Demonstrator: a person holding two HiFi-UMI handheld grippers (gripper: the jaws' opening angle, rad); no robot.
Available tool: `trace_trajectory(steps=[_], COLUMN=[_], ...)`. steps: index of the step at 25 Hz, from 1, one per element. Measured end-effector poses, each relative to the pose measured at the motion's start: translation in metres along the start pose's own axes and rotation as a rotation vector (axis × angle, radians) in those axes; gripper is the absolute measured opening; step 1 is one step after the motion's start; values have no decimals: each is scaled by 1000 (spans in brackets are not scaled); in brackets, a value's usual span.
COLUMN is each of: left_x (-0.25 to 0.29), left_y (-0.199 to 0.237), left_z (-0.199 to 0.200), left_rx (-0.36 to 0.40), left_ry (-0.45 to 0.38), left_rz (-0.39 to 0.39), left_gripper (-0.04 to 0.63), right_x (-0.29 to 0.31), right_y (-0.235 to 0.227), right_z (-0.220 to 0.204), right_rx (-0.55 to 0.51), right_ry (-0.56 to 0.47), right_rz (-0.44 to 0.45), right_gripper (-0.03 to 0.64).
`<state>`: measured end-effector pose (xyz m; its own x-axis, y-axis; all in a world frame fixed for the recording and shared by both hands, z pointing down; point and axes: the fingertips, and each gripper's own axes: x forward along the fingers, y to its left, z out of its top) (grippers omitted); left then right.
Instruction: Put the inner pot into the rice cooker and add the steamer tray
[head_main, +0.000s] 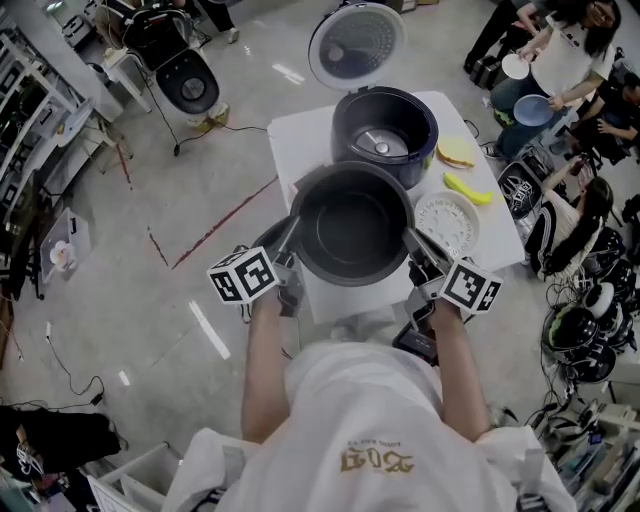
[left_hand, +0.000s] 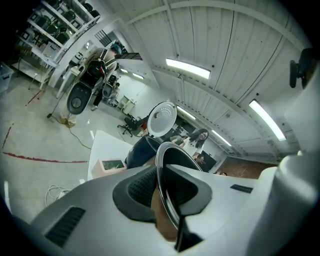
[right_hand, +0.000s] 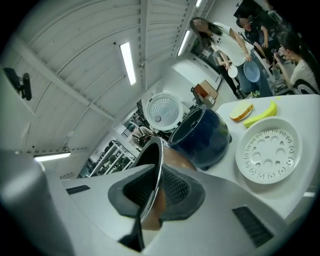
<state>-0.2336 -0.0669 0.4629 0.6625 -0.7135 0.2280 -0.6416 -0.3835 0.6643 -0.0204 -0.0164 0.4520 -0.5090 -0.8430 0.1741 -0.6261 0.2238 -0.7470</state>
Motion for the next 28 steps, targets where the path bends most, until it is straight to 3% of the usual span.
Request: trace_trajectory(steps=[17,28], left_x=[15,46], left_y=[-49,-61], left_z=[53,77], left_rx=[38,36], left_ry=[-75,-86], left_rz=[-95,-141], left_gripper=[69,67], right_x=[-5,5], right_y=[32,28], right_z=[64,99], right_rx=[-52,-52], right_ry=[-83,-113], right_rz=[71,86], right_gripper=[48,48])
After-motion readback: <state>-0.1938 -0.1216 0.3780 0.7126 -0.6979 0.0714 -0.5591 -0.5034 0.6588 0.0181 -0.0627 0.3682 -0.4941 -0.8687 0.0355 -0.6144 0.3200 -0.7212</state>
